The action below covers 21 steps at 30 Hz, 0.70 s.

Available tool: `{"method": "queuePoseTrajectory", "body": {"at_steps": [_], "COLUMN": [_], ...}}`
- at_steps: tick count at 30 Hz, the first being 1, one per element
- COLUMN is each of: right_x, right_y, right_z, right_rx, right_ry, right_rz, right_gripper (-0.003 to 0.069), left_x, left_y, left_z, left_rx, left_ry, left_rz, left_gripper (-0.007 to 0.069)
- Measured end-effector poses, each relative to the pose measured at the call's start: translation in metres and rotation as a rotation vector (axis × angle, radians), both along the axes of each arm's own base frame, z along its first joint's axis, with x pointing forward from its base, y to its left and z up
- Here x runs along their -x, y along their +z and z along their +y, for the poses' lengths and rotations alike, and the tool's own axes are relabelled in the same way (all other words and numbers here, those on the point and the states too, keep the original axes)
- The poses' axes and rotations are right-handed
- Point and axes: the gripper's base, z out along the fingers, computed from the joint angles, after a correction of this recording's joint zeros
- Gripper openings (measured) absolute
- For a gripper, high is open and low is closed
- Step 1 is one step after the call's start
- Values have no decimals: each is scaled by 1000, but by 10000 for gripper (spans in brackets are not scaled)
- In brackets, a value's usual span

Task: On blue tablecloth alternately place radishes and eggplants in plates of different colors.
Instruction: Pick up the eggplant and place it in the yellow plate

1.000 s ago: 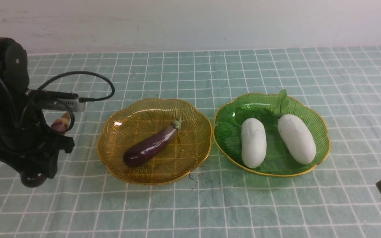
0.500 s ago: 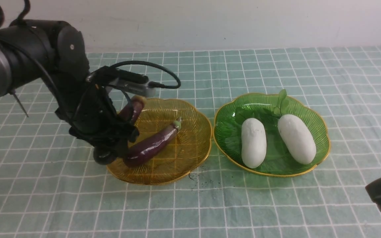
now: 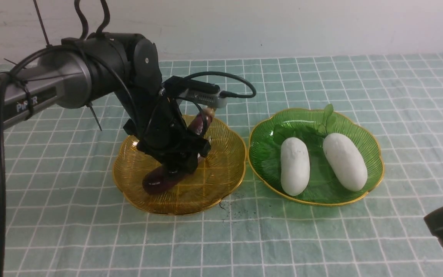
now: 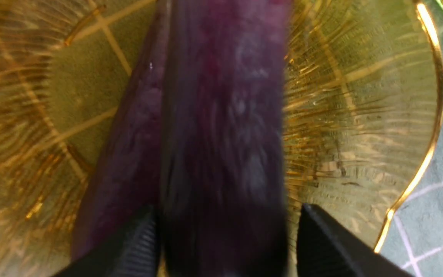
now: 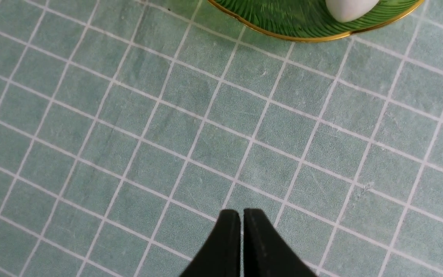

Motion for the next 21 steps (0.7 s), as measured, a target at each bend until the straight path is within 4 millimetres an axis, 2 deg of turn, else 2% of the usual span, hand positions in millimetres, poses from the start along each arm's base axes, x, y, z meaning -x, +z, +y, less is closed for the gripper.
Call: {"method": "queuePoseTrajectory", "body": {"at_steps": [5,12,16,21], "right_x": [-1,1,20,53], "right_y": [0,2,9,27], "right_z": [0,-1,-9,-21], "right_rx": [2,22,27,-26], "right_ry": [7,29,32,16], "right_rz": [-9,-23,-26,-150], "right_gripper": [2,2,2,2], "left_x": [1,5,10,14], "left_y": [-1,-1,-1,-1], "left_z": [0,-1,-1,0], "left_rx": [4,12,12,2], "left_ry": [30,40,37,31], "left_rz": [18,69,128,166], "left_gripper": [468,451,375,280]}}
